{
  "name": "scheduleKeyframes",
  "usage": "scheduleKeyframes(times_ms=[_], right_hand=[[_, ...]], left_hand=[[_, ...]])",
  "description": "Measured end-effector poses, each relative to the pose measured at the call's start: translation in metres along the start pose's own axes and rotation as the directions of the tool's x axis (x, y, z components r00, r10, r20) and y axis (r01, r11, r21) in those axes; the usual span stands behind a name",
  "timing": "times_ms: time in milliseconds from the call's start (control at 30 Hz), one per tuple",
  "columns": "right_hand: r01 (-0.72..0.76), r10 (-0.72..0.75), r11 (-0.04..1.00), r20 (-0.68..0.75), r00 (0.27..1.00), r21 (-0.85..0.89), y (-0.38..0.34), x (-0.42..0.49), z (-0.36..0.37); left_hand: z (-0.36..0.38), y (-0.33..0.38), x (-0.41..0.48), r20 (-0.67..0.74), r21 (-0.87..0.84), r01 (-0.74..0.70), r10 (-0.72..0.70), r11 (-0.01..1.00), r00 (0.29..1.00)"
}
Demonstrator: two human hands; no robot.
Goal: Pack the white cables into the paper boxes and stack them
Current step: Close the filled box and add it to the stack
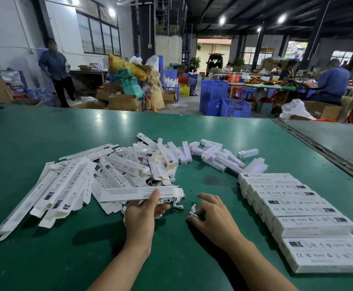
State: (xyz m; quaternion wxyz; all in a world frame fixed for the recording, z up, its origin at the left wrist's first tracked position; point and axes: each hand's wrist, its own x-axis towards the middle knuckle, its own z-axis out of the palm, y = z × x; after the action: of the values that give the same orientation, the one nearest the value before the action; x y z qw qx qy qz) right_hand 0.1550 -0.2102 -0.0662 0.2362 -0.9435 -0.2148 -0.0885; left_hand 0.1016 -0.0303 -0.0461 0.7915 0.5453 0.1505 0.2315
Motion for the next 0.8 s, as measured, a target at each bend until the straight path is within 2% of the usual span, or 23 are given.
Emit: scheduleKeyframes(times_ms=[167, 333, 600, 700, 800], right_hand=[[0.109, -0.117, 0.991, 0.114, 0.987, 0.079, 0.000, -0.005, -0.008], [0.155, -0.170, 0.980, 0.128, 0.977, 0.126, 0.010, -0.004, -0.015], [0.043, -0.060, 0.994, 0.161, 0.985, 0.105, 0.021, -0.004, -0.024], [0.100, -0.110, 0.993, 0.176, 0.978, 0.067, 0.019, -0.004, -0.022], [0.096, -0.105, 0.993, 0.139, 0.985, 0.069, 0.018, -0.004, -0.019]], left_hand=[[-0.001, 0.001, 0.000, 0.003, -0.004, 0.004, -0.004, 1.000, 1.000], [-0.002, 0.001, 0.000, 0.008, -0.029, 0.014, -0.014, 0.999, 1.000], [-0.004, 0.002, -0.001, 0.017, -0.020, 0.034, -0.034, 0.999, 0.999], [-0.004, 0.003, -0.002, 0.024, -0.017, 0.035, -0.035, 0.999, 0.999], [-0.003, 0.004, -0.003, 0.026, -0.020, 0.032, -0.031, 0.999, 0.999]])
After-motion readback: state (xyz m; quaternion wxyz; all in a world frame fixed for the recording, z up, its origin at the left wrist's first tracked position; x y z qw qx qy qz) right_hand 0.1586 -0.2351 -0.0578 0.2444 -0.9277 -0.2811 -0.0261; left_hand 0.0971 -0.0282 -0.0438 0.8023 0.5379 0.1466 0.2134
